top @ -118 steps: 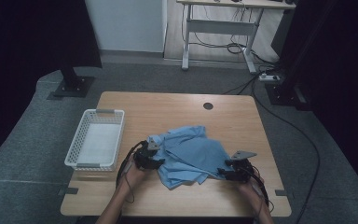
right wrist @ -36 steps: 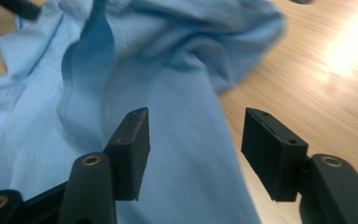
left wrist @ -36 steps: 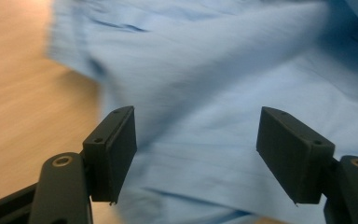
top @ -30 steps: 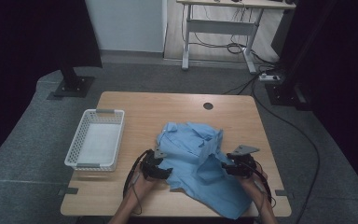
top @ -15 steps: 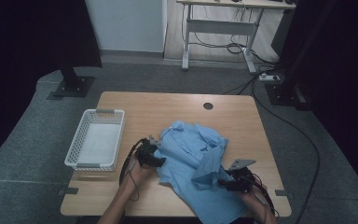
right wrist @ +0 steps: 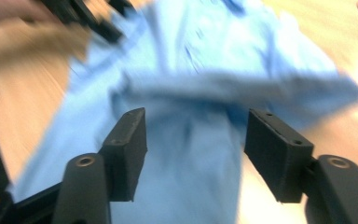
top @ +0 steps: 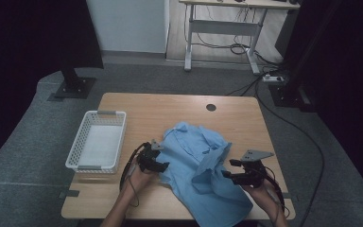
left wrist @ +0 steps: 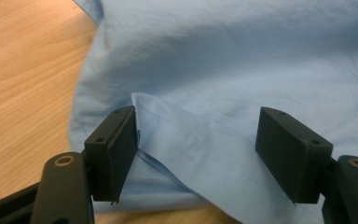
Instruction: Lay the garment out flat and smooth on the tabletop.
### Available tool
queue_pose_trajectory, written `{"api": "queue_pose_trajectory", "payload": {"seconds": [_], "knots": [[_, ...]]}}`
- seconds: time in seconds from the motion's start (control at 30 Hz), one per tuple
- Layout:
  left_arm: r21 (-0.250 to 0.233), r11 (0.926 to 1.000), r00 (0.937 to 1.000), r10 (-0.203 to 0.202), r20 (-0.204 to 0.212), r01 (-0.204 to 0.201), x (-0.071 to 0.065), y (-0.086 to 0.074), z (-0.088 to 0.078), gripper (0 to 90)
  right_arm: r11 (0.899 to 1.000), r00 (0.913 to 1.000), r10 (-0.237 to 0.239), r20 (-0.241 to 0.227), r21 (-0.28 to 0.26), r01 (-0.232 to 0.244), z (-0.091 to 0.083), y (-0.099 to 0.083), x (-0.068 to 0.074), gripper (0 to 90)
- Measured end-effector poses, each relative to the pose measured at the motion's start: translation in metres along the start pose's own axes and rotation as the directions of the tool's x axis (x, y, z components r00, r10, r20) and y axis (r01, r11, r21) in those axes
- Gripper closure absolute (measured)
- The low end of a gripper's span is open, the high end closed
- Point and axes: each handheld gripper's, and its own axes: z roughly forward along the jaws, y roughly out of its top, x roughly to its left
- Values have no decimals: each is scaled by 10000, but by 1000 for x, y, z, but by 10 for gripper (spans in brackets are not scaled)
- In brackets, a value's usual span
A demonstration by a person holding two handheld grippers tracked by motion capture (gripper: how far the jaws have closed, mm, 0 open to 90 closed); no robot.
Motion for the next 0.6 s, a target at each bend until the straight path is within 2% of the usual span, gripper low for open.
{"api": "queue_pose_trajectory", "payload": {"seconds": [0.07,0.1,0.13,0.2,0.23,0.27,0.3,0.37,0.4,0.43,0.47,0.53,0.57,0.6], "knots": [[136,9999,10000,22,-36,-21,-1,-2,2,288,9999,9999,-73,-103,-86,72,1,5,3,356],[116,9999,10000,-39,50,38,0,-5,6,280,9987,9985,-447,-328,-247,439,8,19,11,332],[116,9999,10000,-39,50,38,0,-5,6,278,9987,9985,-447,-328,-247,439,8,19,11,332],[-85,9998,9999,-152,20,152,0,-7,7,286,9965,9955,-803,-493,-271,791,17,30,19,315],[-92,9999,9999,-143,-10,143,0,-7,7,287,9949,9934,-998,-559,-234,986,22,34,23,313],[-80,9999,9999,-128,-15,128,0,-7,7,287,9921,9905,-1248,-583,55,1254,36,37,27,315],[-70,9999,9999,-113,-10,113,0,-7,7,287,9905,9893,-1343,-577,223,1357,42,37,28,334],[-75,9999,9999,-131,-25,131,2,-7,7,288,9834,9873,-1545,-372,907,1573,60,30,26,434],[-75,9999,9999,-131,-25,131,2,-7,7,288,9834,9873,-1545,-372,907,1573,60,30,26,434],[-87,9998,9999,-153,-39,152,3,-7,7,289,9763,9909,-1347,30,1716,1322,77,15,19,543],[-150,9997,9998,-190,-65,189,4,-8,7,289,9727,9928,-1183,176,2033,1123,83,7,15,622],[-194,9996,9998,-201,-85,199,5,-8,7,290,9714,9947,-955,375,2219,849,88,-5,10,785],[-194,9996,9998,-201,-85,199,5,-8,7,291,9714,9947,-955,375,2219,849,88,-5,10,785],[-195,9996,9997,-204,-109,202,5,-8,8,291,9732,9969,-707,332,2217,617,88,-10,7,863]]}}
